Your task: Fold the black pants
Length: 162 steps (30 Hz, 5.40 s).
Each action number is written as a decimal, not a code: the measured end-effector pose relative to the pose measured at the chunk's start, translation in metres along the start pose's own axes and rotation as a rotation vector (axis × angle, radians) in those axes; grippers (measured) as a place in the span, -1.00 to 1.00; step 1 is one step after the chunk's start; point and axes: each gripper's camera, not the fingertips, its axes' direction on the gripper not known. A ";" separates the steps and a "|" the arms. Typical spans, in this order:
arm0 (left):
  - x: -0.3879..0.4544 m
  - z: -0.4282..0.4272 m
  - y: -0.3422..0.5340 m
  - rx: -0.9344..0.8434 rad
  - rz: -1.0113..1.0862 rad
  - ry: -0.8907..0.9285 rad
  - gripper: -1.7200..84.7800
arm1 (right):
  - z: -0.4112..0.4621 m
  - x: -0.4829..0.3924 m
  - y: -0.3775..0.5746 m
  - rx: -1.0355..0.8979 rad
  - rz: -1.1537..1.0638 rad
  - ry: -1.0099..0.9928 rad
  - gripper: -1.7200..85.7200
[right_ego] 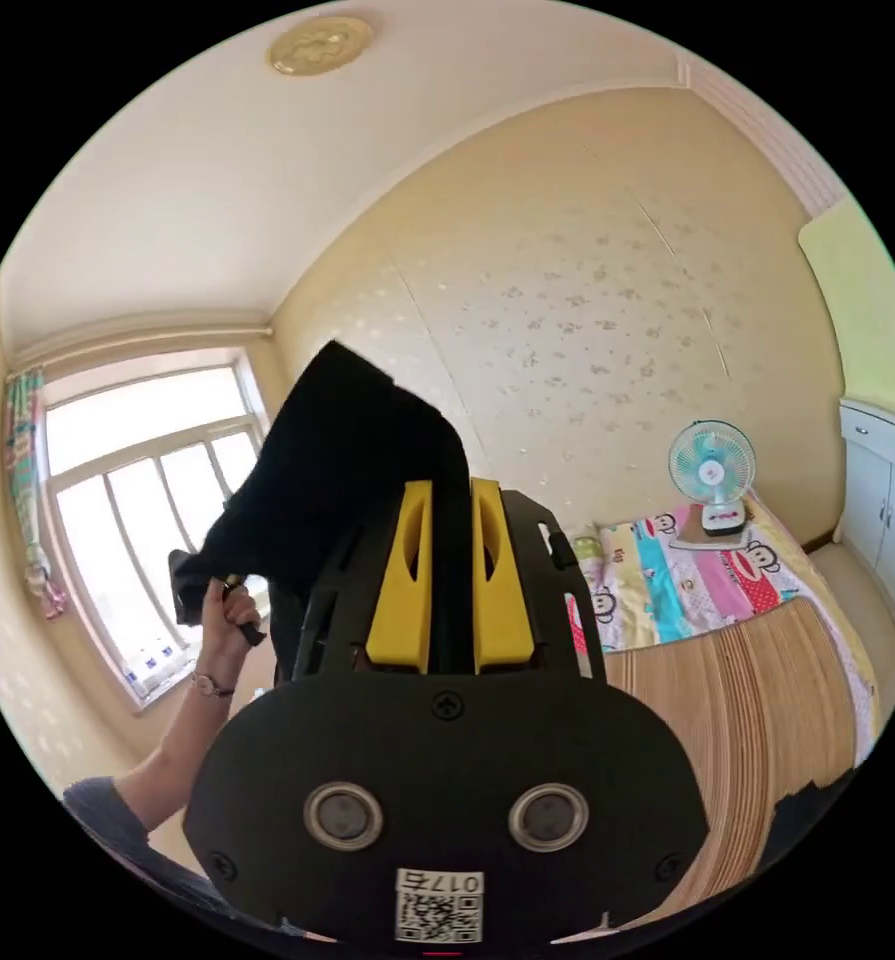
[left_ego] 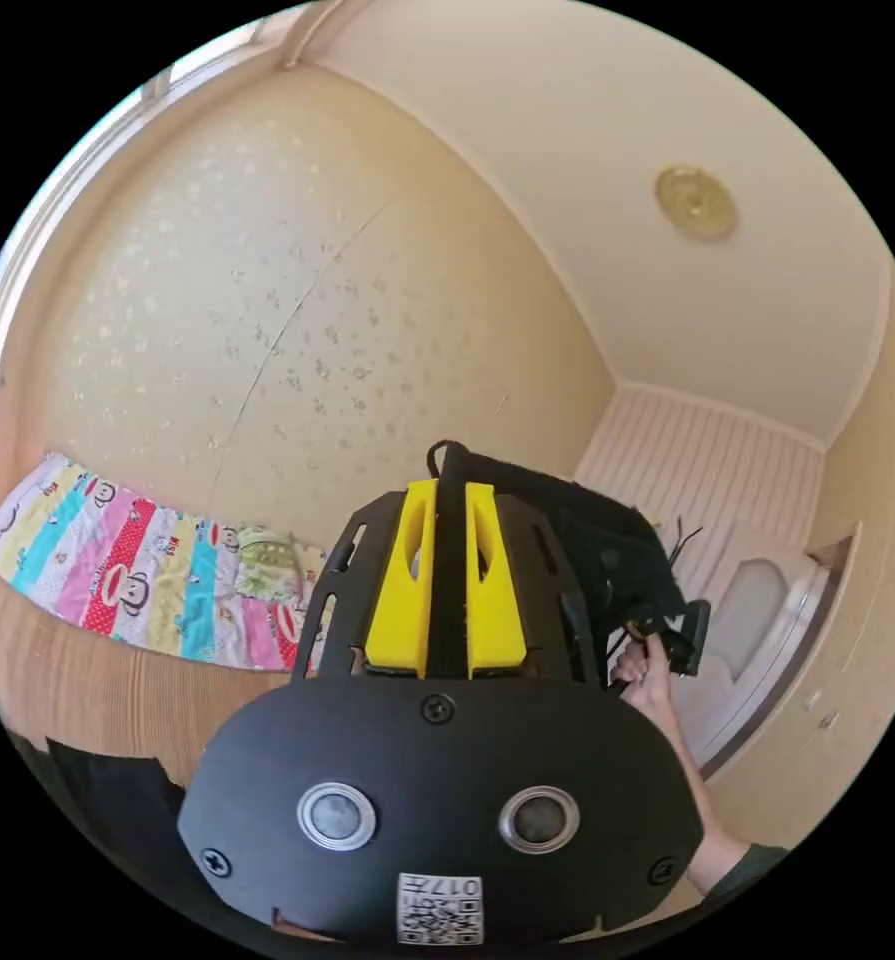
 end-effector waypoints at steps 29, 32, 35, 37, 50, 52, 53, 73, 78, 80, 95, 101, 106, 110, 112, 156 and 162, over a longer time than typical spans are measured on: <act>-0.018 -0.109 0.332 -0.891 -0.252 0.277 -0.93 | -0.012 0.100 0.357 -0.673 0.290 -0.418 -0.89; -0.006 -0.170 0.317 -0.861 -0.196 0.200 -0.95 | -0.047 0.098 0.335 -0.759 0.193 -0.306 -0.88; -0.021 -0.206 0.367 -0.934 -0.312 0.062 -0.91 | -0.083 0.109 0.343 -0.791 0.165 0.064 -0.82; -0.024 -0.232 0.391 -0.937 -0.369 0.040 -0.87 | -0.102 0.121 0.344 -0.798 0.189 0.246 -0.73; 0.036 -0.279 0.295 -0.852 -0.186 -0.001 -0.84 | -0.130 0.211 0.238 -0.873 0.403 0.039 -0.87; 0.038 -0.281 0.281 -0.817 -0.203 0.014 -0.83 | -0.228 0.255 0.199 -0.401 0.558 -0.468 -0.88; 0.039 -0.281 0.274 -0.799 -0.218 0.025 -0.82 | -0.253 0.268 0.195 -0.273 0.584 -0.561 -0.88; 0.032 -0.124 0.231 -1.015 -0.259 -0.046 -0.72 | -0.473 0.417 0.170 -0.331 0.822 0.156 -0.64; 0.006 -0.140 0.218 -1.038 -0.304 -0.043 -0.96 | -0.469 0.426 0.187 -0.460 0.800 -0.009 -0.84; -0.004 -0.167 0.194 -0.988 -0.384 0.070 -0.98 | -0.485 0.416 0.189 -0.385 0.729 -0.176 -0.90; -0.062 -0.284 0.156 -0.941 -0.535 0.208 -0.69 | -0.521 0.282 0.131 -0.354 0.349 -0.365 -0.90; -0.031 -0.216 0.077 -0.903 -0.424 0.390 -0.48 | -0.388 0.184 0.139 -0.594 0.215 -0.639 -0.89; -0.019 -0.147 0.051 -1.016 -0.309 0.360 -0.55 | -0.302 0.100 0.193 -0.818 0.115 -0.712 -0.89; -0.041 -0.138 0.070 -1.088 -0.271 0.250 -0.86 | -0.287 0.083 0.212 -0.940 0.036 -0.742 -0.88; -0.058 -0.145 0.078 -1.058 -0.326 0.342 -0.87 | -0.285 0.100 0.212 -1.070 -0.013 -0.775 -0.87; -0.211 -0.191 0.129 -0.936 -0.412 0.334 -0.86 | 0.081 0.245 0.173 -0.644 0.076 -0.022 -0.71; -0.189 -0.182 0.131 -0.942 -0.426 0.394 -0.86 | -0.089 0.241 0.319 -0.757 0.327 -0.069 -0.69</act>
